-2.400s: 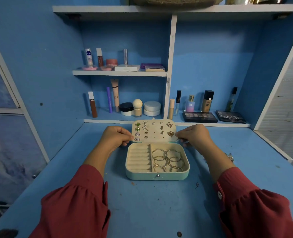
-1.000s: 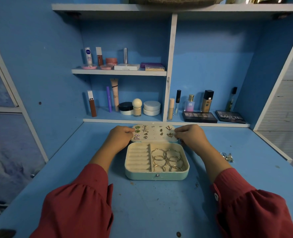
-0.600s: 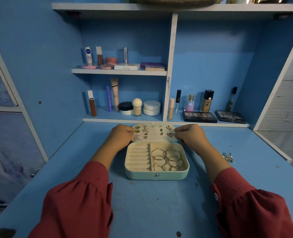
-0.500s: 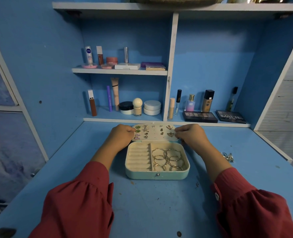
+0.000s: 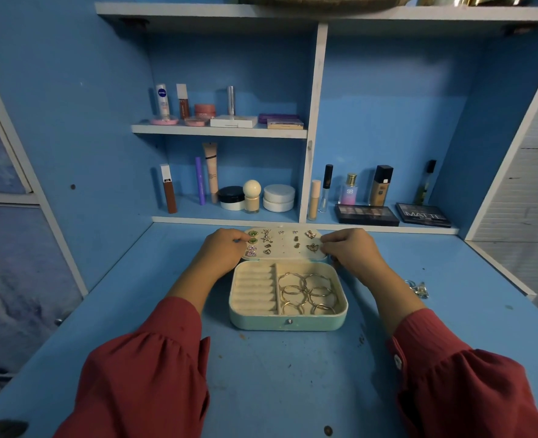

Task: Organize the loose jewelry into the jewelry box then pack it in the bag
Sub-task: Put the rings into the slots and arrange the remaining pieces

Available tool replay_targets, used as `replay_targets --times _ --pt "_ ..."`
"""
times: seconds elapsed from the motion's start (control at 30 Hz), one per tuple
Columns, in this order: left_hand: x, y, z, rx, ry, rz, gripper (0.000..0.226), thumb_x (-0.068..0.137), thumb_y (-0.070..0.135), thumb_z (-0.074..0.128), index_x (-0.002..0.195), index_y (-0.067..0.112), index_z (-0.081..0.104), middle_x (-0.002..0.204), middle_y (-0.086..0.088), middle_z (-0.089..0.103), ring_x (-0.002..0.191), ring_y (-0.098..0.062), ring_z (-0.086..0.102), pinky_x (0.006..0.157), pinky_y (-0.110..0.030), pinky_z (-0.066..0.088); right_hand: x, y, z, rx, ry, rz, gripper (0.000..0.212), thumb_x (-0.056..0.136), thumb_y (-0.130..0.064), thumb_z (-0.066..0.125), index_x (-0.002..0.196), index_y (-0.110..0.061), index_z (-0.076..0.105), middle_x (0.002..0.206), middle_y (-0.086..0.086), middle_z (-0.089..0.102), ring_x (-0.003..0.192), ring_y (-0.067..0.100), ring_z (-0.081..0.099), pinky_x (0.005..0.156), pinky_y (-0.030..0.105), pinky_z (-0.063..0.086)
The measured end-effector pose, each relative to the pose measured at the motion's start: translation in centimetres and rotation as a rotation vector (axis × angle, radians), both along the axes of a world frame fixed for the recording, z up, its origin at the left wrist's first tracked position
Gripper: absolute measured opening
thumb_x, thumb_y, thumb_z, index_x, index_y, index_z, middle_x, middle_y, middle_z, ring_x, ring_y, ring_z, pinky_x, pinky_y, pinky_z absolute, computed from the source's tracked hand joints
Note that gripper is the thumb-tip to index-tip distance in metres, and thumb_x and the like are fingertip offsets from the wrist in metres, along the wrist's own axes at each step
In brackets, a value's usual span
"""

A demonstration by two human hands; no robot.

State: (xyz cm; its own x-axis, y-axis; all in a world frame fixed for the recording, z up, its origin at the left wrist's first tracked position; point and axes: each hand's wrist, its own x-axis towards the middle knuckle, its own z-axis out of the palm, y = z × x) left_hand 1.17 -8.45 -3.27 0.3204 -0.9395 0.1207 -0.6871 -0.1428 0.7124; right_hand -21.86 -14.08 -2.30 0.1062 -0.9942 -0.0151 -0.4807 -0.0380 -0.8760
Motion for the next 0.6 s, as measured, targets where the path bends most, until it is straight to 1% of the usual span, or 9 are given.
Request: replay_targets --times 0.1,0.17,0.23,0.27,0.33,0.37,0.47,0.53,0.6 --pt "0.0 0.3 -0.2 -0.022 -0.002 0.018 0.033 0.093 0.012 0.048 0.114 0.022 0.070 0.129 -0.003 0.061 0.107 -0.017 0.057 0.088 -0.025 0.041 -0.1 0.2 0.2 0.013 0.000 0.005 0.020 0.086 -0.007 0.066 0.104 -0.012 0.072 0.078 0.004 0.066 0.054 0.012 0.056 0.044 0.015 0.045" --pt "-0.1 0.4 -0.3 -0.043 -0.006 0.038 0.032 0.093 0.012 0.048 0.116 0.021 0.069 0.129 -0.003 0.061 0.110 -0.018 0.056 0.091 -0.026 0.041 -0.4 0.3 0.5 0.018 -0.005 0.012 0.017 0.086 -0.005 0.066 0.102 -0.008 0.072 0.071 0.006 0.064 0.048 0.012 0.053 0.040 0.016 0.044" --pt "-0.2 0.4 -0.3 -0.049 -0.032 0.062 0.032 0.094 0.013 0.049 0.120 0.019 0.067 0.129 -0.005 0.061 0.112 -0.020 0.057 0.093 -0.028 0.043 -0.9 0.3 0.8 0.024 0.011 0.026 0.013 0.087 -0.004 0.065 0.098 -0.004 0.073 0.069 0.009 0.064 0.047 0.014 0.053 0.041 0.017 0.048" --pt "-0.3 0.3 -0.3 -0.054 -0.050 0.076 0.032 0.094 0.014 0.049 0.122 0.018 0.065 0.129 -0.007 0.061 0.113 -0.022 0.057 0.093 -0.029 0.043 -1.3 0.3 1.0 0.027 0.036 0.035 0.011 0.088 -0.005 0.065 0.095 -0.004 0.073 0.070 0.011 0.065 0.048 0.015 0.055 0.043 0.018 0.051" --pt "-0.4 0.4 -0.1 -0.085 -0.086 0.101 0.033 0.095 0.014 0.048 0.125 0.017 0.063 0.126 -0.011 0.059 0.111 -0.025 0.057 0.090 -0.030 0.044 -2.3 0.1 1.4 0.019 0.107 0.053 0.009 0.088 -0.008 0.065 0.090 -0.007 0.074 0.078 0.016 0.070 0.053 0.017 0.061 0.054 0.024 0.057" --pt "-0.5 0.4 0.0 -0.109 -0.095 0.113 0.033 0.095 0.013 0.048 0.125 0.017 0.062 0.125 -0.012 0.058 0.110 -0.026 0.056 0.088 -0.030 0.044 -2.9 -0.1 1.6 0.008 0.138 0.064 0.009 0.087 -0.008 0.065 0.090 -0.008 0.074 0.084 0.016 0.071 0.058 0.017 0.062 0.055 0.025 0.058" --pt "-0.8 0.6 0.4 -0.165 -0.083 0.134 0.032 0.095 0.011 0.050 0.124 0.014 0.062 0.125 -0.011 0.054 0.110 -0.024 0.056 0.080 -0.023 0.040 -5.1 -0.2 2.4 -0.025 0.263 0.103 0.008 0.087 -0.013 0.067 0.088 -0.014 0.075 0.089 0.012 0.071 0.074 0.021 0.062 0.056 0.024 0.051" --pt "-1.2 0.8 0.7 -0.183 -0.066 0.122 0.031 0.094 0.010 0.050 0.123 0.014 0.064 0.124 -0.010 0.055 0.108 -0.021 0.057 0.077 -0.021 0.040 -6.4 -0.1 3.0 -0.023 0.343 0.125 0.005 0.085 -0.018 0.070 0.085 -0.017 0.075 0.086 0.009 0.070 0.076 0.020 0.060 0.056 0.024 0.047" --pt "-1.7 1.0 0.9 -0.202 -0.039 0.080 0.030 0.093 0.008 0.052 0.119 0.015 0.066 0.122 -0.008 0.059 0.105 -0.019 0.059 0.081 -0.021 0.043 -7.4 0.0 3.3 -0.011 0.381 0.128 0.004 0.083 -0.019 0.072 0.082 -0.018 0.076 0.083 0.009 0.070 0.074 0.019 0.057 0.055 0.024 0.044"
